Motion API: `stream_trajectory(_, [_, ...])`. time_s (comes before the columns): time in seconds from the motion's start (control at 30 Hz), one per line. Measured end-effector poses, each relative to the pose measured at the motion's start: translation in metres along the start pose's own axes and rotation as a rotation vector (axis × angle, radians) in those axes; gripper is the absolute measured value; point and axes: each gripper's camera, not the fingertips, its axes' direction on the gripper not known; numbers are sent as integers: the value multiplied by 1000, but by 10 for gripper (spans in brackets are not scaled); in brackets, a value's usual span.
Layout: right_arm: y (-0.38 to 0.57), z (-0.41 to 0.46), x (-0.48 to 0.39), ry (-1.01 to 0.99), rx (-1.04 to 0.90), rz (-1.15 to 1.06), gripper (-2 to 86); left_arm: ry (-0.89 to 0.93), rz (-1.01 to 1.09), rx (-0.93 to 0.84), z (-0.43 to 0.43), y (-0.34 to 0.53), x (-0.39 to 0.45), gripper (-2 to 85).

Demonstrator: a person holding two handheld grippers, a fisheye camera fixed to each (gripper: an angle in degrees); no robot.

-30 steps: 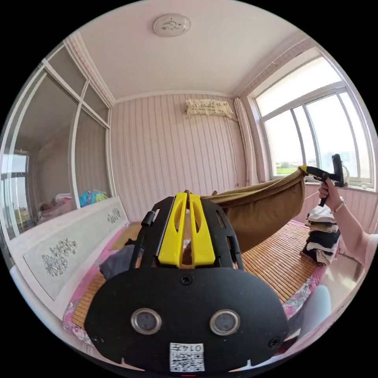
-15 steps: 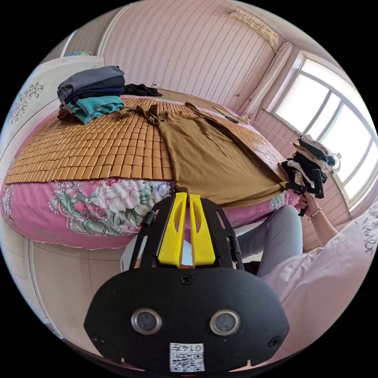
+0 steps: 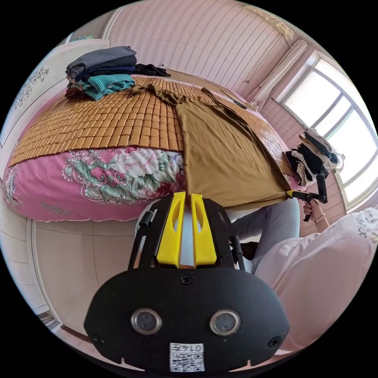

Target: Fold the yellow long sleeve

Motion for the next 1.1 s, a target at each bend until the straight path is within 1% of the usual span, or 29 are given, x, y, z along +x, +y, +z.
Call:
stream_trajectory(0.07, [2, -1, 10, 11, -6, 53, 17, -28, -25, 44, -10, 2, -9, 49])
stream_trajectory(0.13, [1, -11, 18, 19, 27, 61, 25, -73, -24, 73, -20, -7, -15, 50])
stream_trajectory(0.23, [-26, -31, 17, 151, 90, -17, 42, -120, 59, 75, -6, -49, -5, 49])
stream_trajectory(0.3, [-77, -41, 12, 217, 152, -112, 63, -101, 138, 79, 18, -89, 12, 48])
stream_trajectory(0.33, [-92, -42, 9, 220, 173, -140, 68, -75, 193, 85, 39, -119, 28, 48])
stream_trajectory(0.37, [-124, -45, 3, 225, 228, -188, 74, -64, 223, 90, 49, -134, 38, 48])
stream_trajectory(0.4, [-157, -44, -2, 232, 284, -224, 77, -41, 294, 98, 74, -166, 59, 49])
stream_trajectory(0.47, [-209, -35, -8, 232, 325, -267, 77, -5, 380, 78, 116, -213, 94, 52])
stream_trajectory(0.53, [-263, -18, -7, 232, 322, -266, 78, 43, 472, 85, 167, -271, 139, 56])
stream_trajectory(0.6, [-326, 11, 0, 211, 294, -234, 81, 55, 504, 68, 207, -310, 167, 58])
stream_trajectory(0.63, [-339, 19, 2, 216, 281, -222, 82, 58, 512, 55, 232, -332, 180, 59])
stream_trajectory(0.7, [-384, 52, 14, 251, 222, -164, 94, 43, 518, 23, 269, -358, 196, 60])
stream_trajectory(0.77, [-405, 76, 27, 264, 167, -119, 94, 26, 513, -17, 302, -373, 204, 61])
stream_trajectory(0.8, [-413, 88, 36, 261, 124, -94, 72, 13, 505, -50, 321, -378, 206, 61])
stream_trajectory(0.83, [-414, 93, 40, 254, 106, -95, 60, 6, 500, -87, 337, -380, 205, 61])
stream_trajectory(0.87, [-412, 95, 49, 244, 85, -71, 28, 3, 499, -106, 345, -379, 205, 61])
stream_trajectory(0.9, [-403, 85, 55, 220, 121, -62, 8, -8, 483, -163, 357, -379, 203, 60])
stream_trajectory(0.93, [-394, 76, 57, 214, 159, -62, 5, 7, 480, -153, 357, -379, 204, 58])
stream_trajectory(1.0, [-337, 22, 60, 247, 356, -74, -3, 7, 497, -160, 360, -376, 207, 53])
stream_trajectory(1.03, [-317, 7, 60, 254, 410, -77, -3, 1, 503, -156, 362, -374, 209, 51])
stream_trajectory(1.07, [-273, -21, 59, 276, 508, -72, -3, -2, 505, -157, 363, -373, 211, 51])
stream_trajectory(1.1, [-227, -44, 59, 291, 561, -51, -1, -13, 510, -157, 365, -371, 215, 51])
